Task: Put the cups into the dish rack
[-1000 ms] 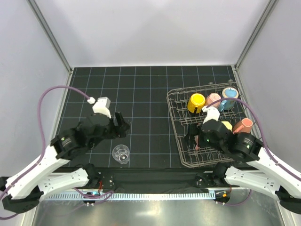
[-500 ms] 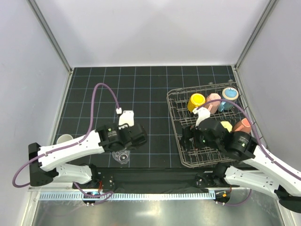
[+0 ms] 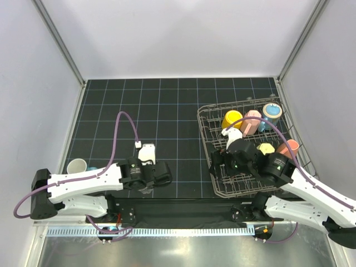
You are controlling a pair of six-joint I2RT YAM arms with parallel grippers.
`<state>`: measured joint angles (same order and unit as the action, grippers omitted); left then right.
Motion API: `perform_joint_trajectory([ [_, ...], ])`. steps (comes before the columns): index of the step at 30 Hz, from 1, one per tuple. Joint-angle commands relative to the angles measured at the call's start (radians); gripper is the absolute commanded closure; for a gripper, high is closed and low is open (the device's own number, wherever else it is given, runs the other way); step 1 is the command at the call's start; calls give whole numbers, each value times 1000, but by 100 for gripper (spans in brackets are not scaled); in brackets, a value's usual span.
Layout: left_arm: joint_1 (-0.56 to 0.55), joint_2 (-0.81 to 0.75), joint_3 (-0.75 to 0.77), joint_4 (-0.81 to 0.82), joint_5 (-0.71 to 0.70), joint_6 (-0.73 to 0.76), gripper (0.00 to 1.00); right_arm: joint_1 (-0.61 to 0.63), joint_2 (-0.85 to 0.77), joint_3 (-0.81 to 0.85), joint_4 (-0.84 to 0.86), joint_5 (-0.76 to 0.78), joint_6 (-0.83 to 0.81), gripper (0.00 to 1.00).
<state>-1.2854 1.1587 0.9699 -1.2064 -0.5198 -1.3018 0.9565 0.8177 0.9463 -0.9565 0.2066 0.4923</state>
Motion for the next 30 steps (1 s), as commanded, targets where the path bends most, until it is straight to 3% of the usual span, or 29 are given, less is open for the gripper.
perform_joint_trajectory([
  [1,-2,-17,-22,51,-25,-21,50,7,-23,-17,25,8,32,8],
  [11,-2,-37,-168,165,-31,-8,50,7,66,20,32,-19,23,8],
  [16,-2,-77,-197,177,-57,6,58,5,80,2,59,-54,68,9],
  [19,0,-108,-232,214,-45,16,70,7,72,-13,61,-52,92,9],
  [24,0,-85,-258,260,3,47,72,8,66,-11,64,-27,104,9],
  [25,0,-79,-260,261,7,52,74,7,69,-7,65,-27,106,9],
  [28,0,-79,-261,263,10,56,96,7,78,2,65,-27,103,9],
  [30,0,-100,-251,263,6,55,100,7,87,15,61,-26,100,9],
])
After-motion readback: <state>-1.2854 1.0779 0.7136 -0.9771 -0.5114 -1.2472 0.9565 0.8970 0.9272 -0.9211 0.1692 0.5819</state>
